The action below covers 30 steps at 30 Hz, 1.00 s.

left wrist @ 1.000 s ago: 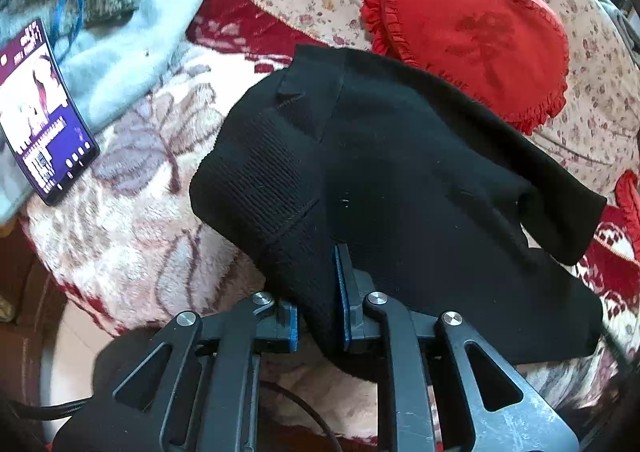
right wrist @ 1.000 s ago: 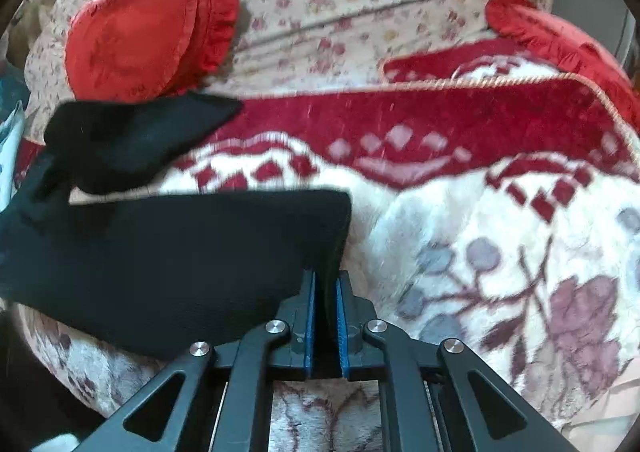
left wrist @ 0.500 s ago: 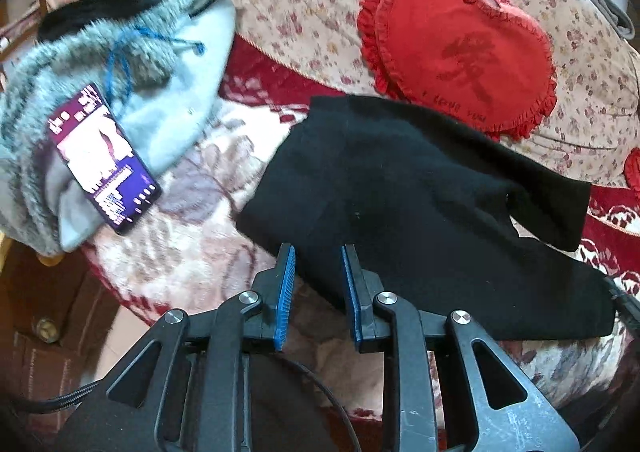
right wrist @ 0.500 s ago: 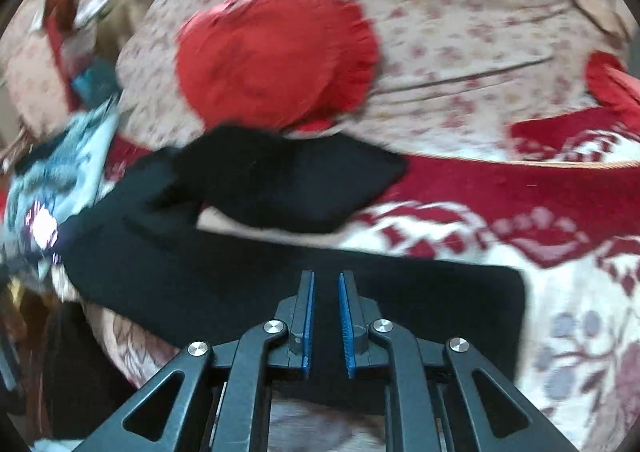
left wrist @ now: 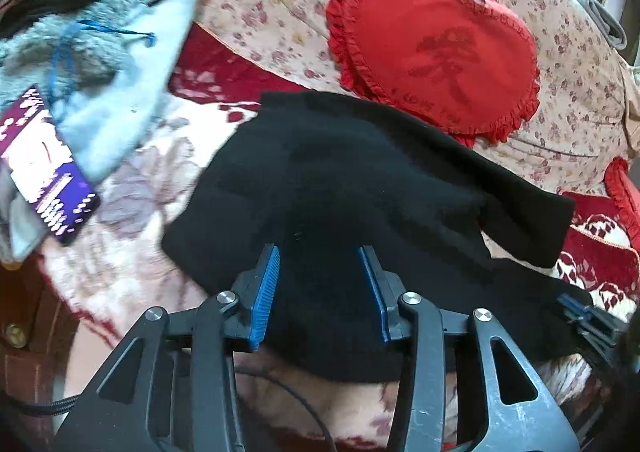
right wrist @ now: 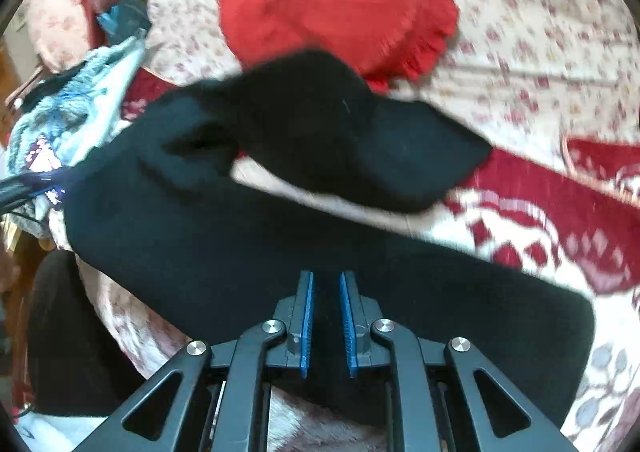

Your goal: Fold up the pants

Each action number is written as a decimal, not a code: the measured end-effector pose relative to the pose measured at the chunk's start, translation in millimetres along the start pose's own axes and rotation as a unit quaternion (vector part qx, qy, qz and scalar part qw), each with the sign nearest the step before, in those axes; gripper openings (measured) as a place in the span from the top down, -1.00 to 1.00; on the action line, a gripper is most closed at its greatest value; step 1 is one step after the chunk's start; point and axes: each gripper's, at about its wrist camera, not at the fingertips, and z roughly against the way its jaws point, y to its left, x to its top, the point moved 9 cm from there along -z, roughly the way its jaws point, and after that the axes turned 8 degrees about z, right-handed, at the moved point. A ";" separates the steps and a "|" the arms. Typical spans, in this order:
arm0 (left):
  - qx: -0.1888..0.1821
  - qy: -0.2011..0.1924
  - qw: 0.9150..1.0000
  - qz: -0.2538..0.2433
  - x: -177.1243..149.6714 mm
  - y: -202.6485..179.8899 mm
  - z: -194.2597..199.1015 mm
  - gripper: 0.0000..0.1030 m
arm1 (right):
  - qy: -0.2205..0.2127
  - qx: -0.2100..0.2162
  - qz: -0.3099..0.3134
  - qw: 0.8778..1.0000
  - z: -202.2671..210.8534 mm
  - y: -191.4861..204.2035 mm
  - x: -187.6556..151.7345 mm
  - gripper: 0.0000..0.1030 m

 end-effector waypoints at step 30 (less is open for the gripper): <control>0.000 0.045 0.999 0.025 52.6 15.1 -84.8 0.22 | 0.012 0.084 0.129 0.988 -142.8 94.2 182.6 0.80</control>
